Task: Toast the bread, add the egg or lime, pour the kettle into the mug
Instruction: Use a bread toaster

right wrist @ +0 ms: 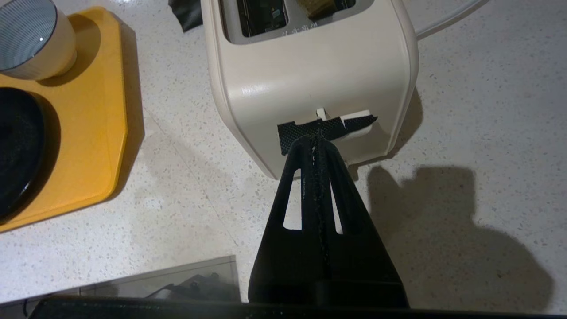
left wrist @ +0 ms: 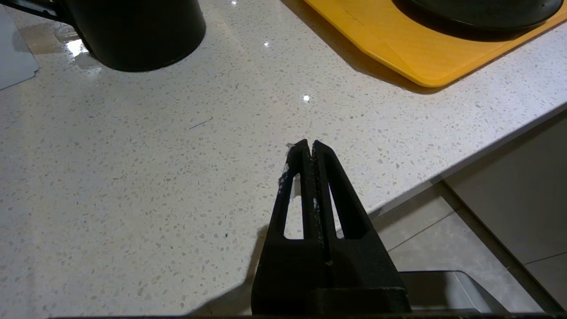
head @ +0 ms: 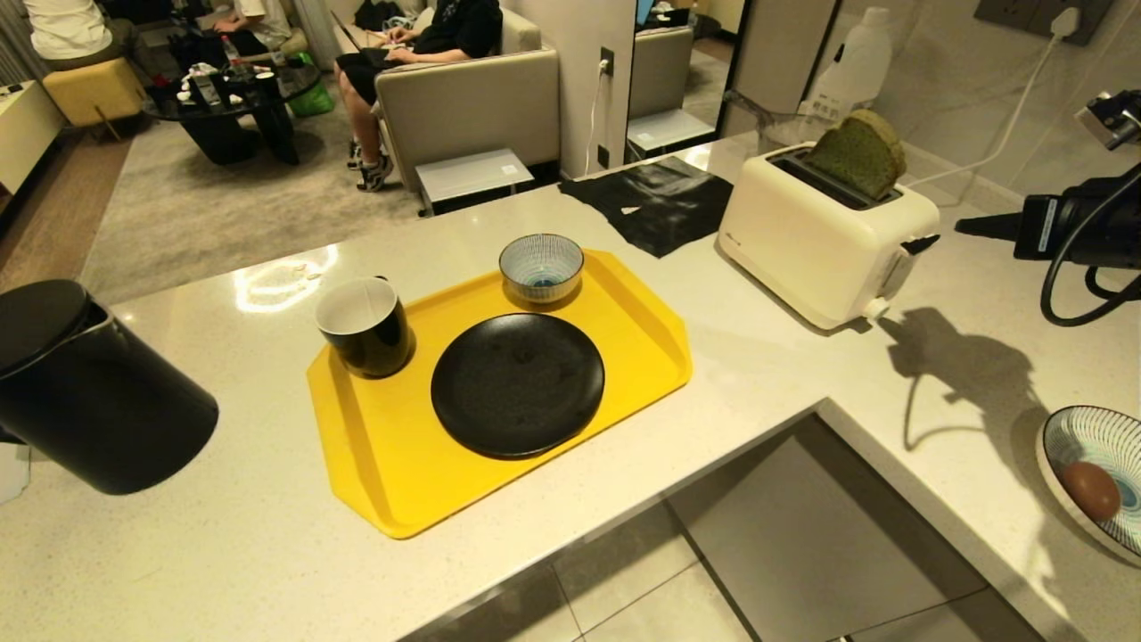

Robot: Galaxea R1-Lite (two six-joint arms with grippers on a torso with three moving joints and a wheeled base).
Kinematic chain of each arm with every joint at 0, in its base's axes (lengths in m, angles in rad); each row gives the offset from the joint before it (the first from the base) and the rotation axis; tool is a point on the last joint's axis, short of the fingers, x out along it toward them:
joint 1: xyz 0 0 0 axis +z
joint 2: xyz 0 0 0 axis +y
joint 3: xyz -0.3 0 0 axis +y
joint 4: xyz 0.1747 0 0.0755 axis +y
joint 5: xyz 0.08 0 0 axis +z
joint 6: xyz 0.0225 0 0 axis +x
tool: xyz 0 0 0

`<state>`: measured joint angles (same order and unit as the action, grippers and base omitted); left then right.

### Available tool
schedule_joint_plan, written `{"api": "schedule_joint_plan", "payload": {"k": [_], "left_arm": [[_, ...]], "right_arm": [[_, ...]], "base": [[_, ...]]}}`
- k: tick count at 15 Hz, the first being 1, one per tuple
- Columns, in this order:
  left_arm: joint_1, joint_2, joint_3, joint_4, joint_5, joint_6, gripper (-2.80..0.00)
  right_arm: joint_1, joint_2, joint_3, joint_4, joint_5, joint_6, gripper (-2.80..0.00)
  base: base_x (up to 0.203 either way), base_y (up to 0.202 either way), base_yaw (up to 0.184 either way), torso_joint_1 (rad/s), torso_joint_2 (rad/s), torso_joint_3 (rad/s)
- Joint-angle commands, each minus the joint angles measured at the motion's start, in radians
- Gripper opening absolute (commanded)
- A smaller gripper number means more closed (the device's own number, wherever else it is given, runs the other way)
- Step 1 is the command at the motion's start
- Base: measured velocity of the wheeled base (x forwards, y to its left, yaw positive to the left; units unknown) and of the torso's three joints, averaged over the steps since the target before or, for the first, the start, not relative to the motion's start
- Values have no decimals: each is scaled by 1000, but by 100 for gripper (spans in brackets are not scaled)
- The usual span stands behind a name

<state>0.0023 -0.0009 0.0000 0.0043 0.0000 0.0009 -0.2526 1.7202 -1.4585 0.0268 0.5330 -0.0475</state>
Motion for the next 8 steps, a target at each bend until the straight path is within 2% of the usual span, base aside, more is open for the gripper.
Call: {"api": "schedule_joint_plan", "payload": {"k": [1,8], "left_arm": [[1,1,0,0,0,1,-280],[0,1,0,0,0,1,-280]], "right_arm": [[-2,4,7,1,10,-6,-280],[1,25,9,0,41,-8,-280]], "base": [[0,0,0,0,0,0],[0,0,0,0,0,0]]}}
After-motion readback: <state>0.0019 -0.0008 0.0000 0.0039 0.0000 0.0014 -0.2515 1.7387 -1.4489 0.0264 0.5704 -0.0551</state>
